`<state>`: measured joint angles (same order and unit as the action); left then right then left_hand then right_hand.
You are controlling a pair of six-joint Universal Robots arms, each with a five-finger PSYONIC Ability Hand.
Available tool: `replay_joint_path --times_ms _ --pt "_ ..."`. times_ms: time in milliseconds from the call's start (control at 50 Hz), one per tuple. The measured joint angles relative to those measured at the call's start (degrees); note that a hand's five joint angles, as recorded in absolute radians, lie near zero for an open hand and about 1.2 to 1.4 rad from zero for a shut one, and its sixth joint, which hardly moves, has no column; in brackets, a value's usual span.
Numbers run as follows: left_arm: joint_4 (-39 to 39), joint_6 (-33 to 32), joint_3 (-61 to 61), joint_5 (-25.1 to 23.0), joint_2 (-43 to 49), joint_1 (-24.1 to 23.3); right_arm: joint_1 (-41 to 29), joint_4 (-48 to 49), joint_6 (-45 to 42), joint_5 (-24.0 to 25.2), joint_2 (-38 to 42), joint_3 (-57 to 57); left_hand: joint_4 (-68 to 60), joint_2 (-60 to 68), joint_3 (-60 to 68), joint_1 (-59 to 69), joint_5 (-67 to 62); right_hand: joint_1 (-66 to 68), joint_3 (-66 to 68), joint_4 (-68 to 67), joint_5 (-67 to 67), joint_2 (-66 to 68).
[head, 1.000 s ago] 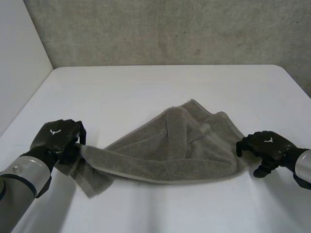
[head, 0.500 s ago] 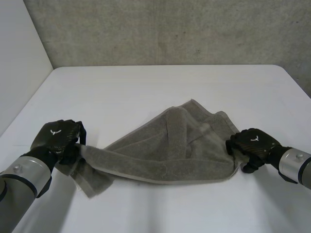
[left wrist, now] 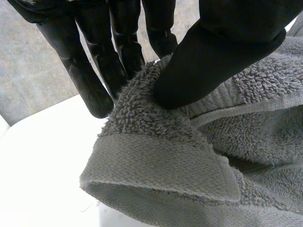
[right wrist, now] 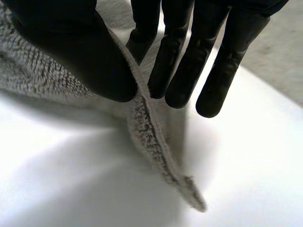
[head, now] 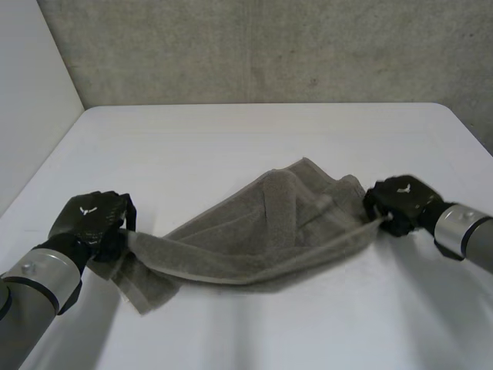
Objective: Fold the towel.
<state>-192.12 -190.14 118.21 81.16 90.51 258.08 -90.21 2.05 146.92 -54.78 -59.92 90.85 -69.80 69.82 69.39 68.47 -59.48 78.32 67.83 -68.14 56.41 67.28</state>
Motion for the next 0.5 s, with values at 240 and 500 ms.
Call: replay_joint_path --times_ms 240,500 --pt "3.7 -0.5 -0.2 0.1 -3.2 -0.1 0.6 -13.4 1.7 -2.9 -14.1 -1.3 0.0 0.0 0.0 0.0 0.0 0.4 0.0 0.0 0.3 0.0" --pt "18.0 -0.8 -4.6 0.0 -1.7 -0.1 -0.1 -33.1 -15.5 -8.9 -13.3 -1.5 0.0 0.0 0.0 0.0 0.0 0.4 0.0 -0.2 0.4 0.3"
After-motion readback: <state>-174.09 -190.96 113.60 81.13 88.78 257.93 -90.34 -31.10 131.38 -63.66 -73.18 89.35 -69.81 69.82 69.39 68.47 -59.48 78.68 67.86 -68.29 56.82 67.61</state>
